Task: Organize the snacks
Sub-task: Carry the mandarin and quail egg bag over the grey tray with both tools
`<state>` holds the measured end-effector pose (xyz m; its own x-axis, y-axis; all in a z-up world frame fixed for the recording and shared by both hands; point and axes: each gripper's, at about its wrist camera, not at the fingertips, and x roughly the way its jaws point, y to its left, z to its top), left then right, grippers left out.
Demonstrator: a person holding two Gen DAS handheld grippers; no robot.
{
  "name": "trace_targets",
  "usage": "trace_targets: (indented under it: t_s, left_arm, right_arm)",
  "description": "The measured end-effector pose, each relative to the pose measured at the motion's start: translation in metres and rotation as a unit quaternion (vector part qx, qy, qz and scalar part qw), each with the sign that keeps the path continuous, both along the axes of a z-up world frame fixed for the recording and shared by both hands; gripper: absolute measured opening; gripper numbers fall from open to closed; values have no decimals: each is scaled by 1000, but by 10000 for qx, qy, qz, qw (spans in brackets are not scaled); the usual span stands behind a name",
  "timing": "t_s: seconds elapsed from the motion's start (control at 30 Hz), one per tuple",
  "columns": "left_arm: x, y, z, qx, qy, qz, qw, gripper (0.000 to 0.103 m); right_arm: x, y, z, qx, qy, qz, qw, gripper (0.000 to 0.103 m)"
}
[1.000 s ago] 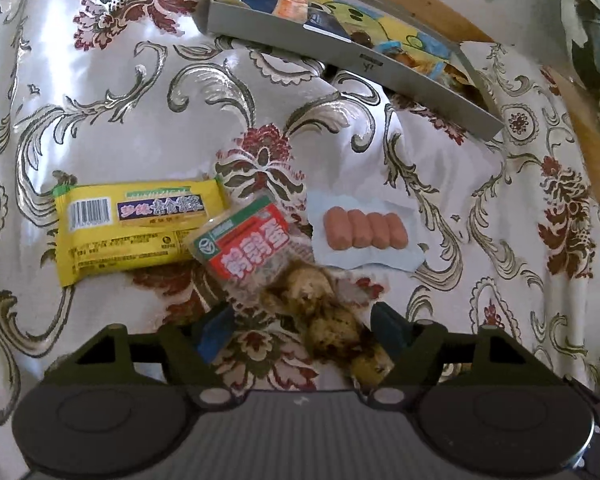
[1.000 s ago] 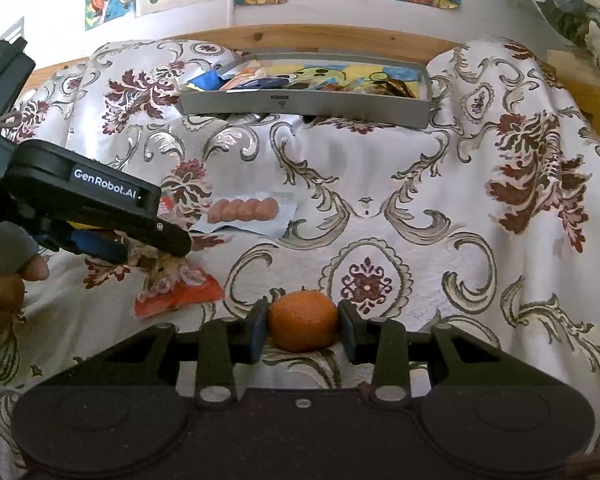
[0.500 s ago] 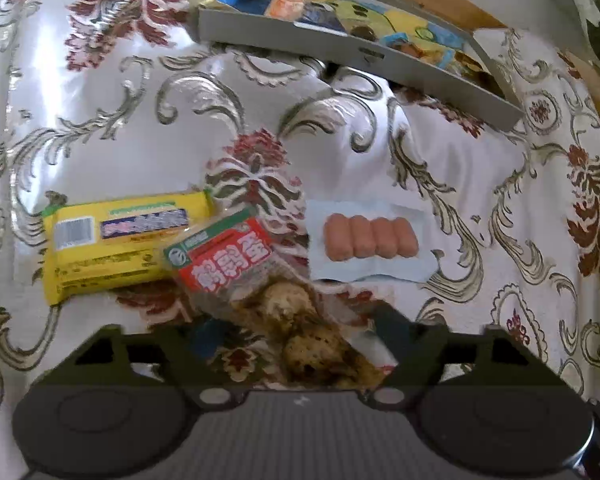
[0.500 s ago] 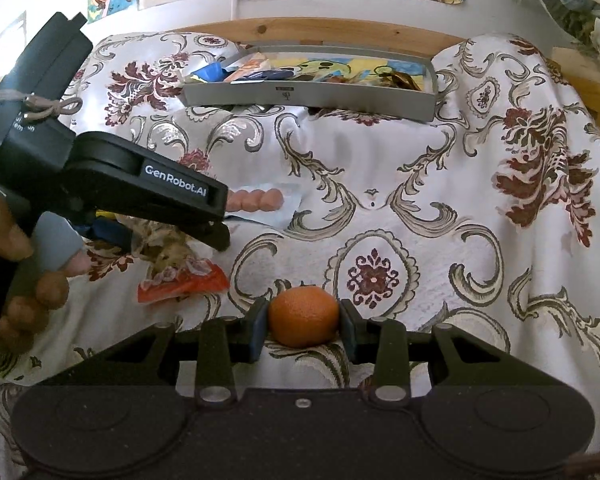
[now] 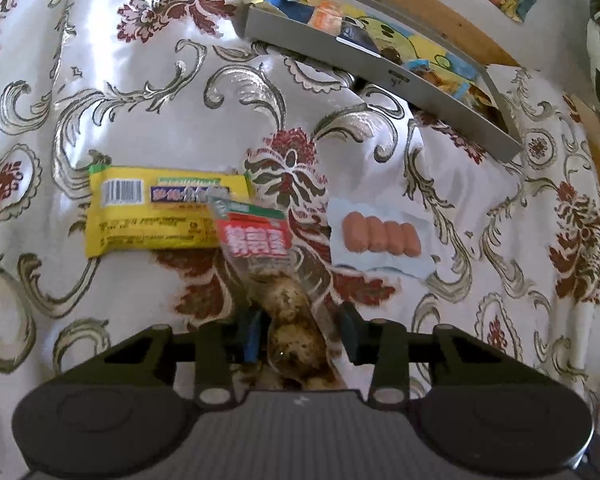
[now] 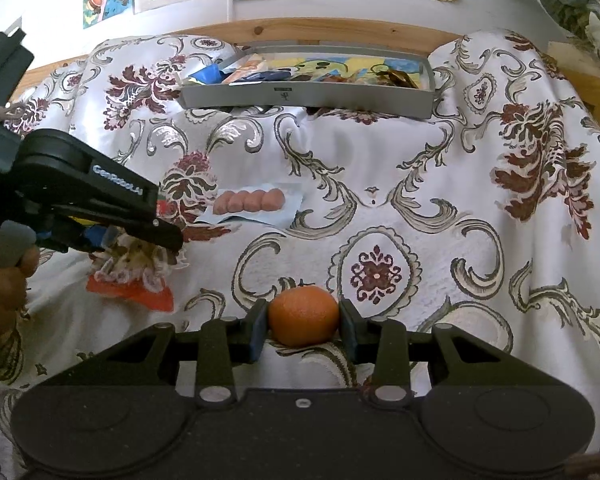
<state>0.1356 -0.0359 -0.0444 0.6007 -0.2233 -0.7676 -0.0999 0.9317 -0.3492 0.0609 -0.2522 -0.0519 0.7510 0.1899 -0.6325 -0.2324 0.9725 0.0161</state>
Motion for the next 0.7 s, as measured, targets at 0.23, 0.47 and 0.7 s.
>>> trace_targets:
  t_s: [0.23,0.47,0.7]
  left_arm:
    - [-22,9,5,-251,-105,-203,9994,39]
    - [-33,11,5,-452,-182,-396,9980,37]
    - [-41,4,5,-616,-175,-590,9962,37]
  right_arm:
    - [-3,4,2,34,3,24,10000,39]
    - [-8,6,5,-19,31,64,10000,39]
    - [-11,12,9,-99,31,73,9999,39]
